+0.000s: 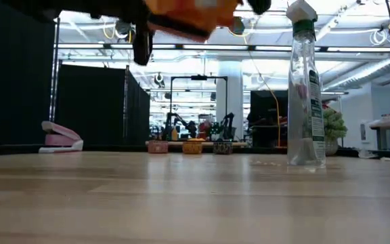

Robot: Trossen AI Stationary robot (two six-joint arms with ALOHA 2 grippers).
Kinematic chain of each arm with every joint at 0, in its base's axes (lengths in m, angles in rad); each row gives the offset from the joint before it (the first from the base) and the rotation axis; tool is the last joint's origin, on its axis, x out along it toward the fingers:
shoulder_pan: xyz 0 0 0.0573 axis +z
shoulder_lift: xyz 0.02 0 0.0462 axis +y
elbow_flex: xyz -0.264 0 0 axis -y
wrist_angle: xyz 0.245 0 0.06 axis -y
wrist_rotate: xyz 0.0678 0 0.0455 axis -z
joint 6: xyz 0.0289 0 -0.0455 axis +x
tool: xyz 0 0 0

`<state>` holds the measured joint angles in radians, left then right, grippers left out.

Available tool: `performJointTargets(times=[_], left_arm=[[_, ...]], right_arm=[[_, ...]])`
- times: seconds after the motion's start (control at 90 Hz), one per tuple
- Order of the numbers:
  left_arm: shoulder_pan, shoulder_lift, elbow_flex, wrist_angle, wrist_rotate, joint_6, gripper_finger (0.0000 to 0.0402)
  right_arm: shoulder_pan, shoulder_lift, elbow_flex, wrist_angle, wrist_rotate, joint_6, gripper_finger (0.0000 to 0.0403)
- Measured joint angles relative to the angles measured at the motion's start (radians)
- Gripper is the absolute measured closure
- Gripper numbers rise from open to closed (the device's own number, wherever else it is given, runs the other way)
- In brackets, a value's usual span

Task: Apply microfiber cloth
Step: Wipe the front side of the pink cellphone using the orange microfiber cloth

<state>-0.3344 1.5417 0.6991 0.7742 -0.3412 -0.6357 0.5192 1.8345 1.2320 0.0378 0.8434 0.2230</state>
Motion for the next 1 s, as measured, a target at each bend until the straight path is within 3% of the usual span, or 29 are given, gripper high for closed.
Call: performJointTargets(times=[0.222, 0.389, 0.456, 0.556, 0.644, 0.844, 1.0], left_arm=[[0.001, -0.005, 0.004, 0.032, 0.001, -0.002, 0.0389], [0.002, -0.006, 0.005, 0.036, 0.0, -0.004, 0.0389], [0.003, -0.008, 0.005, 0.036, -0.002, -0.005, 0.0389], [0.005, -0.01, 0.002, 0.025, -0.009, -0.003, 0.0389], [0.008, -0.003, -0.003, -0.009, 0.007, 0.001, 0.0389], [0.011, -0.003, 0.002, 0.026, 0.0, 0.005, 0.0389], [0.011, -0.008, 0.007, 0.043, 0.005, -0.005, 0.0389]], right_arm=[[0.078, -0.056, 0.0, -0.255, 0.113, 0.104, 0.0378], [0.043, -0.096, -0.001, -0.169, 0.186, 0.008, 0.0378], [0.012, -0.086, -0.003, -0.067, 0.15, -0.041, 0.0378], [-0.035, -0.033, -0.003, 0.076, 0.01, -0.075, 0.0378], [-0.043, 0.027, -0.002, 0.103, -0.068, -0.051, 0.0378], [0.034, 0.021, 0.001, -0.178, -0.036, 0.12, 0.0378], [0.088, -0.071, -0.002, -0.375, 0.1, 0.185, 0.0378]])
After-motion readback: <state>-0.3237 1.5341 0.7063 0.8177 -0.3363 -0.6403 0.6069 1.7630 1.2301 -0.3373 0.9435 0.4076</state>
